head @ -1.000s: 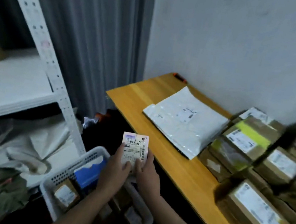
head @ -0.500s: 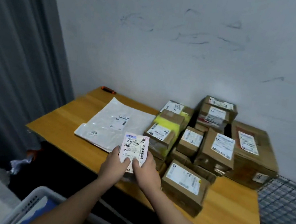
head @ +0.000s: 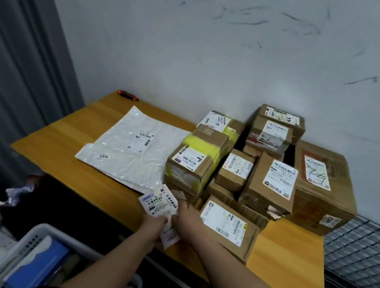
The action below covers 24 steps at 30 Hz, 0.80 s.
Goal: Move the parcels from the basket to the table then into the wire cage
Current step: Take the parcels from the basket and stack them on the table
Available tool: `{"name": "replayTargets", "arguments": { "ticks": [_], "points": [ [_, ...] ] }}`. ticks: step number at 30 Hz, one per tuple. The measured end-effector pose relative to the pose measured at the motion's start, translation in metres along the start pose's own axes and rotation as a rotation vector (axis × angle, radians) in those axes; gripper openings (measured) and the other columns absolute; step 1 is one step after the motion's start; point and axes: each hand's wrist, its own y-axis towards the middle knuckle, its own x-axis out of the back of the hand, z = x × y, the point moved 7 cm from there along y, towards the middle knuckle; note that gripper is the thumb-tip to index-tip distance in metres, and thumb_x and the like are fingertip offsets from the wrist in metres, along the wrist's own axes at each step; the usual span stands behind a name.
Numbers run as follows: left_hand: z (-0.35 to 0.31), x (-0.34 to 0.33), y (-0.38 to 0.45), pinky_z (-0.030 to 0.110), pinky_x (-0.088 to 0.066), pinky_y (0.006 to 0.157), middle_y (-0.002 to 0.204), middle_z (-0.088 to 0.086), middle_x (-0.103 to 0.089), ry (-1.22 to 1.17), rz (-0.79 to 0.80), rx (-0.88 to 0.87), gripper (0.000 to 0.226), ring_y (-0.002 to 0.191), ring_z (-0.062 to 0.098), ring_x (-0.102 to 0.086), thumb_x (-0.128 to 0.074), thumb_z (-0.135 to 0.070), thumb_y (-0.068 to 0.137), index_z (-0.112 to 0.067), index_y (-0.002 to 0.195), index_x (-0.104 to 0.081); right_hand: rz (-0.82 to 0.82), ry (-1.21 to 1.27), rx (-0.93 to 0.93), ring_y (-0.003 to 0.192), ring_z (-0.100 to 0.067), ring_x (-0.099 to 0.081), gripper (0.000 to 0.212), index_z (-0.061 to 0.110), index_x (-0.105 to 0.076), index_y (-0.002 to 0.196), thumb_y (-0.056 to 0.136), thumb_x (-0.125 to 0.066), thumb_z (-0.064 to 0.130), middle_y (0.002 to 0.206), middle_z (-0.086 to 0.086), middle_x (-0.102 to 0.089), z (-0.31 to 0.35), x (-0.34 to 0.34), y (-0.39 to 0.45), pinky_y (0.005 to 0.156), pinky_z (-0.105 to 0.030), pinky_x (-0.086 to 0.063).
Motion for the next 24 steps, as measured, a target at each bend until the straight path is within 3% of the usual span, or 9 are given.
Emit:
{"name": "replayTargets", "arguments": {
  "ticks": [4,6,9,14,16,17,20,21,24],
  "points": [
    [-0.002,-0.012,0.006,0.037,-0.052,0.058,0.121,0.018,-0.060,-0.121,0.000,0.033,0.035,0.102,0.035,-0.059,-0.043,-0.002,0.096,-0.010,0.129,-0.049,-0.048,-0.217,0.077,0.129,-0.035,-0.040,0.061,0.014,-0.016,0.151,0.097,-0.044,0.024,0.144,-0.017,-0.040,0.000,0.006,0.019,0.103,-0.042,-0.034],
    [-0.005,-0.017,0.005,0.035,-0.052,0.047,0.127,0.020,-0.055,-0.158,0.010,0.029,0.037,0.097,0.034,-0.058,-0.041,0.000,0.097,-0.010,0.132,-0.046,-0.087,-0.345,0.092,0.131,-0.033,-0.038,0.063,0.012,-0.021,0.149,0.095,-0.050,0.026,0.142,-0.015,-0.039,0.000,0.012,0.024,0.104,-0.042,-0.032],
    [-0.006,-0.022,0.010,0.030,-0.051,0.041,0.118,0.024,-0.056,-0.181,0.001,0.015,0.040,0.076,0.027,-0.057,-0.043,0.002,0.096,-0.003,0.136,-0.042,-0.137,-0.455,0.127,0.127,-0.032,-0.038,0.054,0.011,-0.033,0.142,0.093,-0.052,0.023,0.137,-0.013,-0.040,-0.001,0.016,0.026,0.103,-0.041,-0.031],
    [-0.006,-0.021,0.007,0.031,-0.054,0.043,0.095,0.021,-0.061,-0.153,0.042,0.017,0.038,0.066,0.025,-0.061,-0.044,0.003,0.095,-0.006,0.131,-0.044,-0.200,-0.518,0.180,0.124,-0.032,-0.040,0.045,0.009,-0.040,0.136,0.094,-0.048,0.023,0.135,-0.013,-0.040,0.003,0.016,0.019,0.099,-0.041,-0.034],
    [-0.007,-0.016,0.002,0.025,-0.052,0.044,0.083,0.015,-0.060,-0.075,0.055,-0.001,0.031,0.060,0.020,-0.060,-0.041,0.001,0.096,-0.005,0.124,-0.050,-0.234,-0.486,0.204,0.122,-0.032,-0.042,0.042,0.008,-0.045,0.133,0.094,-0.047,0.023,0.133,-0.013,-0.043,0.008,0.020,0.015,0.097,-0.041,-0.035],
    [-0.008,-0.010,0.002,0.026,-0.054,0.049,0.087,0.015,-0.060,-0.034,0.038,-0.022,0.029,0.066,0.021,-0.061,-0.041,0.000,0.096,-0.004,0.123,-0.051,-0.267,-0.453,0.226,0.120,-0.032,-0.045,0.038,0.009,-0.049,0.131,0.095,-0.045,0.022,0.131,-0.013,-0.046,0.012,0.022,0.012,0.095,-0.040,-0.036],
    [-0.010,0.032,0.009,0.043,-0.054,0.086,0.114,0.018,-0.062,0.154,-0.137,-0.109,0.020,0.096,0.031,-0.061,-0.047,-0.011,0.094,-0.010,0.114,-0.052,-0.347,-0.366,0.345,0.106,-0.035,-0.056,0.030,0.009,-0.062,0.118,0.091,-0.052,0.021,0.116,-0.014,-0.059,0.033,0.025,0.003,0.083,-0.041,-0.044],
    [-0.013,0.050,0.009,0.044,-0.052,0.089,0.113,0.015,-0.063,0.255,-0.199,-0.152,0.015,0.098,0.031,-0.062,-0.049,-0.017,0.093,-0.015,0.108,-0.052,-0.347,-0.341,0.387,0.100,-0.036,-0.059,0.028,0.009,-0.065,0.112,0.090,-0.056,0.022,0.109,-0.014,-0.062,0.042,0.022,0.000,0.076,-0.041,-0.046],
    [-0.019,0.114,-0.005,0.033,-0.050,0.071,0.096,0.002,-0.063,0.581,-0.338,-0.247,0.013,0.084,0.022,-0.061,-0.046,-0.032,0.096,-0.022,0.099,-0.053,-0.348,-0.305,0.510,0.084,-0.036,-0.062,0.022,0.008,-0.066,0.100,0.089,-0.059,0.026,0.095,-0.013,-0.064,0.079,0.005,-0.012,0.064,-0.040,-0.048]
  ]
}}
